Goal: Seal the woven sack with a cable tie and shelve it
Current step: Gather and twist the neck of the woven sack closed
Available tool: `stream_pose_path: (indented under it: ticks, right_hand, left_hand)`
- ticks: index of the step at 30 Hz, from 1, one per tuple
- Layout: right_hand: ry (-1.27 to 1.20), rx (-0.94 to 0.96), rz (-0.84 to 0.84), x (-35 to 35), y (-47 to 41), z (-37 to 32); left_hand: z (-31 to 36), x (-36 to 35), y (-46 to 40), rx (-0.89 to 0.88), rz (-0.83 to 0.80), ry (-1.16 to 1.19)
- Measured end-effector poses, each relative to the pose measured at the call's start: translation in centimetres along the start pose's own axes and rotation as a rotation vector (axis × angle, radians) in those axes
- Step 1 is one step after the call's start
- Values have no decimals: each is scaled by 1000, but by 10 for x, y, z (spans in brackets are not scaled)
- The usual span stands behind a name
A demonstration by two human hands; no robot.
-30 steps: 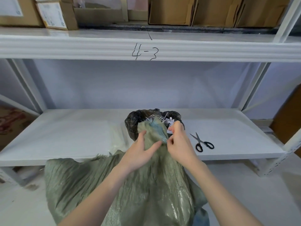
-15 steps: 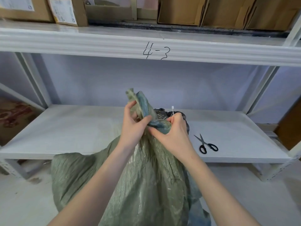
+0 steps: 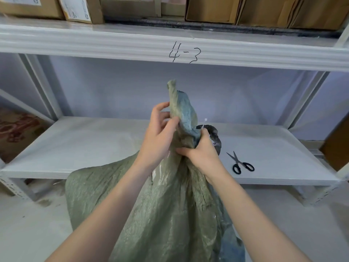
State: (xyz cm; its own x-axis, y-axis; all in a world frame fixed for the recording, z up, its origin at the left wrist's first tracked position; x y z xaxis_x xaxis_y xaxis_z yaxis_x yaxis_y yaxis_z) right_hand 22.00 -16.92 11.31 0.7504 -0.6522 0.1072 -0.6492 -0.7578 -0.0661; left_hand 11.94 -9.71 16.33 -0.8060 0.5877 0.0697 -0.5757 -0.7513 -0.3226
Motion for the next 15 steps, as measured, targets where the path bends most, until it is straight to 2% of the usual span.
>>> stream_pose_path:
  ticks: [2, 3, 5, 7, 9, 11, 13, 15]
  right_hand:
    - [3, 30, 47, 6, 0, -2]
    - [-12, 45, 57, 8, 1, -4]
    - [-47, 70, 51, 8, 2, -7]
    - [-75, 92, 28, 4, 3, -11]
    - [-85, 102, 6, 1, 2, -12]
    - [-90, 97, -9, -1, 3, -12]
    - [-85, 77, -27, -3, 3, -10]
    - [-79, 34, -45, -3, 2, -7]
  left_hand:
    - [-10, 22, 1, 49, 140, -361]
    - [-21, 30, 1, 108, 149, -553]
    - [-56, 37, 1, 281, 9, -887]
    - [-85, 31, 5, 394, -209, -987]
    - [-89, 15, 11, 421, -306, -772]
    - [-82, 6, 12, 460, -284, -440]
    - [-74, 3, 12, 469, -247, -259]
    - [-67, 10, 7, 431, -138, -129]
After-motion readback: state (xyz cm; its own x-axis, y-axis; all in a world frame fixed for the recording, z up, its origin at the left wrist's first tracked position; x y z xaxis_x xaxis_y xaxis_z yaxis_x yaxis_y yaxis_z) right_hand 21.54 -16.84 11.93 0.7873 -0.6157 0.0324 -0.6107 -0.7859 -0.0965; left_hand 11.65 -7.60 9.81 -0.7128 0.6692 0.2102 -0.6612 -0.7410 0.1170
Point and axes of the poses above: each hand's wrist, its own y-axis away from the middle knuckle, its own x-axis out of the back of the hand, z = x × y, the point moved 10 cm from there along -y, towards the middle knuckle, and after that the axes turned 5 degrees about -y, right-handed, at the moved point
